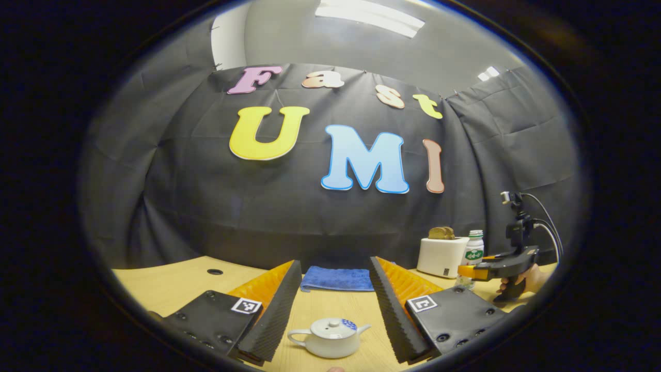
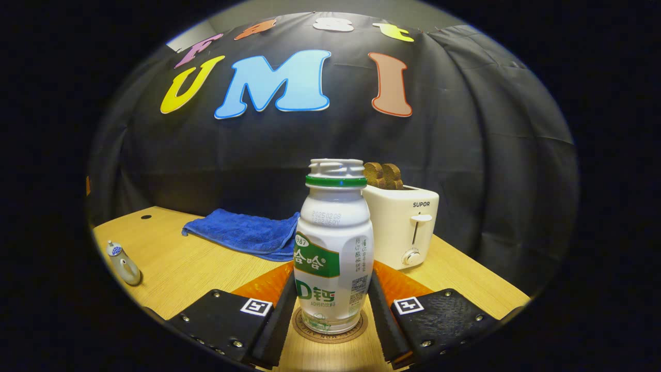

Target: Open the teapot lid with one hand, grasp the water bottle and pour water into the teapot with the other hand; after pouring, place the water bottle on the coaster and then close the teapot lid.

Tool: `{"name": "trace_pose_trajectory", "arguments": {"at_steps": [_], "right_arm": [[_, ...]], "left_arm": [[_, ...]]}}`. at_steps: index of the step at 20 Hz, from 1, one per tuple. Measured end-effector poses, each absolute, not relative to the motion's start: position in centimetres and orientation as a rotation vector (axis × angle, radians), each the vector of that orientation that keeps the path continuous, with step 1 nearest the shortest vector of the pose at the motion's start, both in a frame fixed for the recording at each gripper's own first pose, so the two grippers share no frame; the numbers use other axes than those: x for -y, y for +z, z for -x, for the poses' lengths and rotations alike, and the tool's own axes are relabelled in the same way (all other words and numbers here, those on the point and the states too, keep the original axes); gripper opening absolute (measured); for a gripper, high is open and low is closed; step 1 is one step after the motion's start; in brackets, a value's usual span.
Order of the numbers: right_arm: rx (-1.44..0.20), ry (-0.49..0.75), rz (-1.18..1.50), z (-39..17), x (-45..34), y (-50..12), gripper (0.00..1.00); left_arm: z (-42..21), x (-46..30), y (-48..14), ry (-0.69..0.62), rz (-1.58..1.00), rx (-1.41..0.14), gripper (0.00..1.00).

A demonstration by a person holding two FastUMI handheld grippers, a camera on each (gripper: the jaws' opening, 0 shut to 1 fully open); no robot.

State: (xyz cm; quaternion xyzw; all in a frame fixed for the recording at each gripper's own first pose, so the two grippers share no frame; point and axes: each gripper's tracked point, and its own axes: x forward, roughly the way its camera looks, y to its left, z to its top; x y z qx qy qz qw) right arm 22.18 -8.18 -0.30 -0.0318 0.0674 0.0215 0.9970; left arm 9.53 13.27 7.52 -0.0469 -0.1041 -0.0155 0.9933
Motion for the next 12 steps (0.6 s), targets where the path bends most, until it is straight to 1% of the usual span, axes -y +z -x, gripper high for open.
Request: {"name": "trace_pose_trajectory", "arguments": {"at_steps": [4,6,7,8,10,12], "right_arm": [[-0.127,0.04,0.057,-22.2,8.4,-0.1,0.71],[-0.128,0.036,0.058,-22.3,8.3,0.0,0.74],[-0.125,0.035,0.06,-22.1,8.2,0.3,0.73],[-0.123,0.027,0.065,-21.9,8.4,0.6,0.76],[-0.103,0.02,0.049,-21.4,8.7,1.8,0.89],[-0.08,0.006,0.035,-20.9,8.9,2.7,0.89]], "left_arm": [[-9.8,-12.8,7.1,-0.041,0.089,0.194,0.92],[-9.8,-12.7,7.1,-0.048,0.085,0.19,0.92],[-9.8,-12.6,7.1,-0.051,0.084,0.19,0.92],[-9.8,-12.6,7.1,-0.052,0.083,0.189,0.92],[-9.7,-12.7,6.9,-0.052,0.084,0.186,0.92],[-9.8,-12.7,6.9,-0.053,0.084,0.185,0.92]]}}
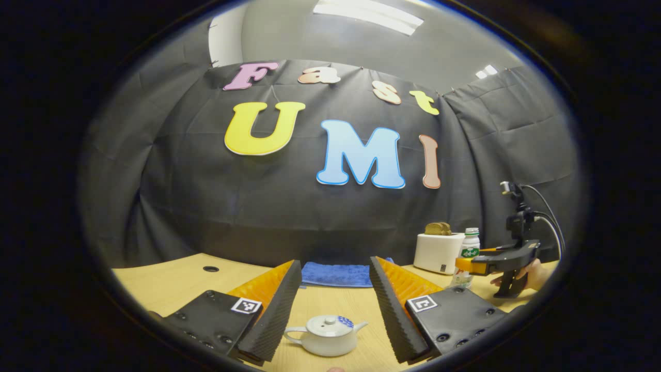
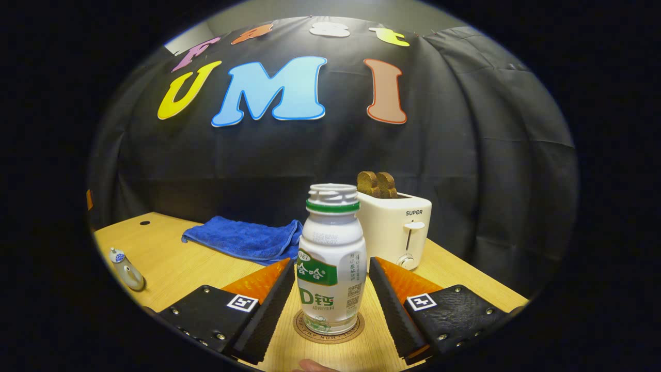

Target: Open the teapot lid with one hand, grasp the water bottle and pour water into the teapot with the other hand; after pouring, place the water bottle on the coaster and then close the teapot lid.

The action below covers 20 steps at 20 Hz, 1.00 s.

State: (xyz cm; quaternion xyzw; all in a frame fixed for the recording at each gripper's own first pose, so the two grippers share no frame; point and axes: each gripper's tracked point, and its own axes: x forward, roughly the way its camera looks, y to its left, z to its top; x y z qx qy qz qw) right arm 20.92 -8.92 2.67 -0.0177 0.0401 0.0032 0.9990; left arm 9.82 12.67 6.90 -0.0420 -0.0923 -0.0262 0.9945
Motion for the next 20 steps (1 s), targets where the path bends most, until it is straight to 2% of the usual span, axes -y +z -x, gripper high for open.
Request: {"name": "trace_pose_trajectory", "arguments": {"at_steps": [4,9,13,16,18,20], "right_arm": [[-0.056,-0.023,0.068,-18.5,9.8,3.8,0.9],[0.002,0.05,0.009,-12.2,7.7,6.9,0.9],[-0.012,0.073,0.038,-6.5,5.5,5.0,0.89],[-0.025,0.087,0.041,-3.3,3.3,3.3,0.89],[-0.033,0.12,0.026,-1.8,1.4,2.3,0.89],[-0.04,0.109,0.049,-1.3,0.7,1.5,0.9]], "left_arm": [[-9.6,-12.7,7.0,-0.051,0.076,0.188,0.92],[-9.6,-13.1,7.2,-0.029,0.062,0.194,0.92],[-8.5,-10.7,5.0,-0.051,0.101,0.107,0.93],[-5.9,-7.9,3.7,-0.028,0.107,0.052,0.98],[-4.8,-4.8,3.1,-0.066,0.059,0.006,0.99],[-3.2,-4.4,3.3,-0.015,0.035,0.027,1.0]]}}
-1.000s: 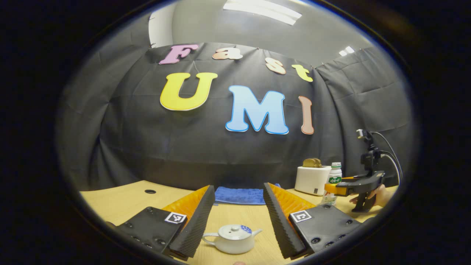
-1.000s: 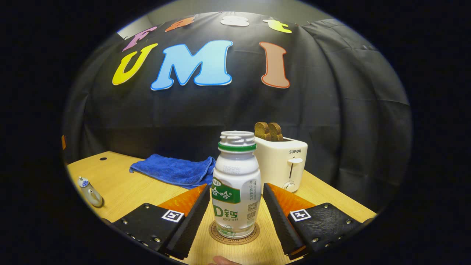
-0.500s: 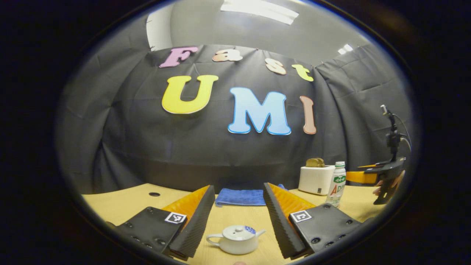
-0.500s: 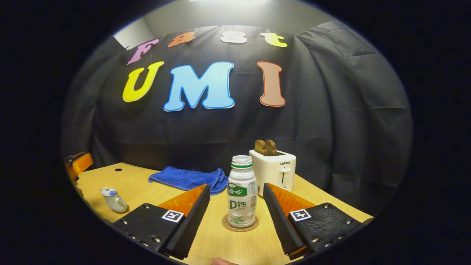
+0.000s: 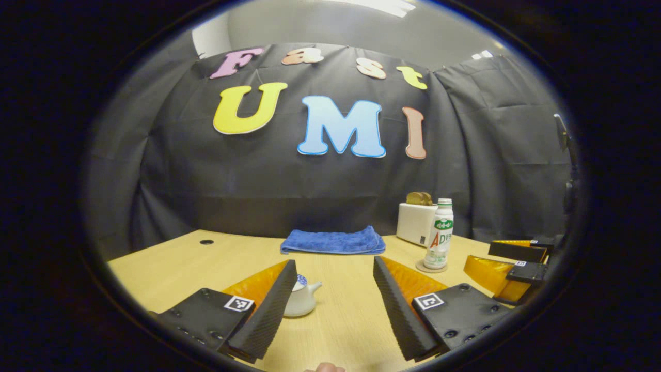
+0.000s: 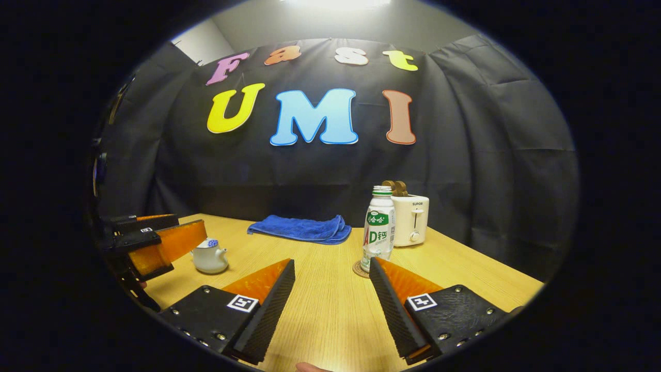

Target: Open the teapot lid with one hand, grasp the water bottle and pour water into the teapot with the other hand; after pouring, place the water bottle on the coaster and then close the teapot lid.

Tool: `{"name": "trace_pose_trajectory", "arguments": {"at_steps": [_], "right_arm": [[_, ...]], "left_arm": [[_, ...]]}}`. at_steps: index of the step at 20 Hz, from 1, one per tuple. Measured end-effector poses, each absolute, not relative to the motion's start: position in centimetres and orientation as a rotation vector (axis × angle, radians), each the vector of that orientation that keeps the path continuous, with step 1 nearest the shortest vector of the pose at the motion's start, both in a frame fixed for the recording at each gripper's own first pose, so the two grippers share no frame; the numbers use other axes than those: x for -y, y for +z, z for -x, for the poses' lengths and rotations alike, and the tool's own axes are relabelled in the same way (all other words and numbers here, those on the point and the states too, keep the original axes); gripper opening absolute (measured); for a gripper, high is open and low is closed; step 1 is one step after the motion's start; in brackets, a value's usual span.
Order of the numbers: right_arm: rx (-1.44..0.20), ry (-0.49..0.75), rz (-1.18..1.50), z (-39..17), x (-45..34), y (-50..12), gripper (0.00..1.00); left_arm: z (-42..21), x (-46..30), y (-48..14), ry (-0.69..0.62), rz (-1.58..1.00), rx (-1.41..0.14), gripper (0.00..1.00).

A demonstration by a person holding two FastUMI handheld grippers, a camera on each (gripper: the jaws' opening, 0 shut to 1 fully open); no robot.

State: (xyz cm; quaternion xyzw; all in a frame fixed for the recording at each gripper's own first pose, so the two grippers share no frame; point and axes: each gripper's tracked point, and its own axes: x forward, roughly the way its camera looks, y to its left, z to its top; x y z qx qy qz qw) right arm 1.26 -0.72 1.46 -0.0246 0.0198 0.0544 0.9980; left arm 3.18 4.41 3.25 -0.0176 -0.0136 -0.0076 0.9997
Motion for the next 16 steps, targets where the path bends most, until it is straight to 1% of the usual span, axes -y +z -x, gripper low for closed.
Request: {"name": "trace_pose_trajectory", "arguments": {"at_steps": [1,2,4,6,9,11,12,14,16], "right_arm": [[-0.044,0.112,0.033,-0.8,0.2,1.2,0.9],[-0.044,0.117,0.03,-0.5,-0.3,0.9,0.92],[-0.043,0.116,0.034,0.0,-0.5,-0.1,0.92],[-0.014,0.111,0.001,0.4,-0.4,0.7,0.92],[-0.011,0.099,0.008,0.8,-0.3,0.4,0.92],[-0.01,0.125,0.008,0.9,-0.7,0.5,0.92],[-0.013,0.122,0.011,0.7,-0.5,0.4,0.92],[-0.015,0.094,0.008,0.4,0.1,0.4,0.99],[-0.014,0.05,0.007,0.5,0.9,0.4,0.99]], "left_arm": [[-2.4,-3.7,2.9,-0.013,0.034,0.03,1.0],[-1.8,-3.0,2.3,-0.008,0.027,0.019,1.0],[-0.9,-2.5,1.2,0.011,-0.008,-0.006,1.0],[-0.1,-2.7,-0.7,0.04,-0.002,-0.041,1.0],[0.8,-2.8,0.0,0.088,-0.008,-0.007,1.0],[0.7,-2.8,-0.2,0.111,-0.011,-0.018,1.0],[0.7,-2.8,-0.2,0.116,-0.014,-0.015,1.0],[0.5,-2.1,-0.2,0.093,-0.009,-0.015,1.0],[0.6,-1.6,0.0,0.078,-0.009,-0.01,1.0]]}}
